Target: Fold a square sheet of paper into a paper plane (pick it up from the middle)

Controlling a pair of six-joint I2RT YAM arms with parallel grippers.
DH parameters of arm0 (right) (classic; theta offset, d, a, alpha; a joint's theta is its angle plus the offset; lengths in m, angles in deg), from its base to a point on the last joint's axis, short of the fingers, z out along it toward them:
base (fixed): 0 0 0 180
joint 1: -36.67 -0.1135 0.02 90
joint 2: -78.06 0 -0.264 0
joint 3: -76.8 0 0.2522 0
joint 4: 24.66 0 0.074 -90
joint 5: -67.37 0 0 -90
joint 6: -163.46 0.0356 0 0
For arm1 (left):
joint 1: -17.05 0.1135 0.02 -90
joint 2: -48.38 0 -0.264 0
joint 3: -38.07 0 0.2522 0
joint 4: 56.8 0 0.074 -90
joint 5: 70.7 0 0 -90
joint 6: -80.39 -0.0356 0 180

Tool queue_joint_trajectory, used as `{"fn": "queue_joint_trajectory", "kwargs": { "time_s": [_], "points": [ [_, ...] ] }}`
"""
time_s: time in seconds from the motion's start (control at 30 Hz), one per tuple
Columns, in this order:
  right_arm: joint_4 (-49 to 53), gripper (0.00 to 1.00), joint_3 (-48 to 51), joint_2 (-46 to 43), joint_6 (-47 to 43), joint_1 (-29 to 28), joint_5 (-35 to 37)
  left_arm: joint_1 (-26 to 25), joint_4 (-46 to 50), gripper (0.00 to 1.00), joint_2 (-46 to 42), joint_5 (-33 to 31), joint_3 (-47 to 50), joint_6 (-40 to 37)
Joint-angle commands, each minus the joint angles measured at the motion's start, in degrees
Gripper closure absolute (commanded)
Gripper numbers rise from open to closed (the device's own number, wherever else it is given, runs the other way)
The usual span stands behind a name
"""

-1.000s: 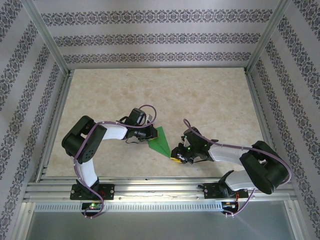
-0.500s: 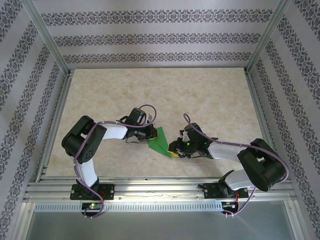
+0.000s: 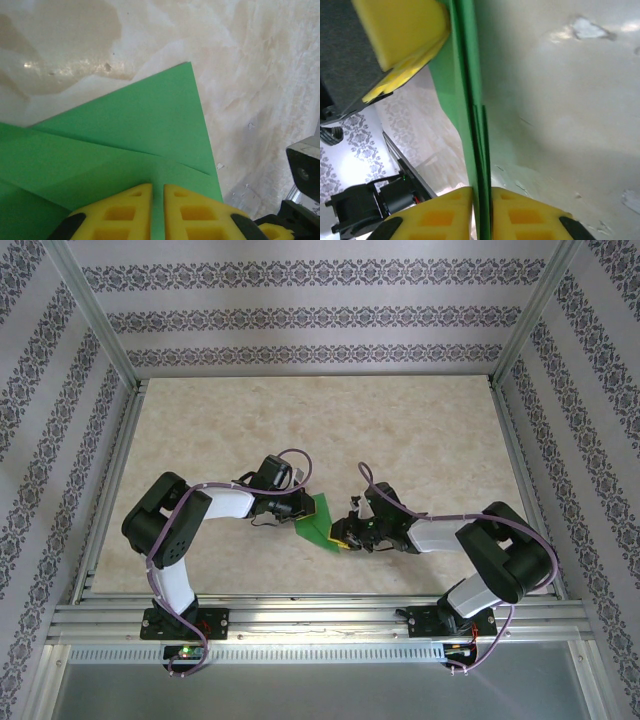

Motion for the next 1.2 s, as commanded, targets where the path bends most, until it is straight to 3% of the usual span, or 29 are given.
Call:
{"fn": "queue_joint_trajectory", "kwargs": {
  "time_s": [0.0,0.17,0.33,0.4,0.47,0.63,0.77,0.8,0.93,1.17],
  "points": [
    [-2.6,0.9,0.1,0.3,-0.8,0.8,-1.3,0.6,-1.3,0.84,-1.7,1.7,-0.8,2.3],
    [-1.6,0.96,0.7,-1.7,-2.7,2.0,-0.9,0.6,-3.1,0.71,-6.2,3.2,-2.6,3.3],
    [7.5,1.0,-2.1,-7.6,-9.5,3.4,1.2,0.6,4.2,0.6,-15.1,-1.7,-5.1,-3.1],
    [15.9,1.0,-5.0,-11.4,-16.0,2.9,5.2,0.8,7.8,0.5,-18.2,-7.6,-5.0,-8.6],
    [22.0,1.0,-7.5,-15.0,-23.8,2.1,8.6,1.7,11.4,0.47,-20.7,-12.4,-4.9,-11.2],
    [24.4,1.0,-7.1,-25.5,-36.7,0.1,20.5,4.3,11.7,0.32,-27.4,-17.1,-2.2,-12.7],
    [27.1,1.0,-7.6,-31.7,-45.4,-2.1,32.0,4.7,12.0,0.01,-32.3,-21.6,1.5,-13.8],
    [29.1,1.0,-8.7,-32.3,-48.0,-3.0,35.6,4.8,11.9,0.0,-33.6,-22.7,2.5,-13.9],
    [42.6,1.0,-17.2,-29.0,-53.0,-6.0,51.0,5.9,9.7,0.0,-38.9,-25.0,7.0,-13.5],
    [68.9,1.0,-37.1,-9.5,-51.7,-10.6,67.3,8.8,2.4,0.0,-48.2,-26.9,16.4,-10.3]
  ]
}}
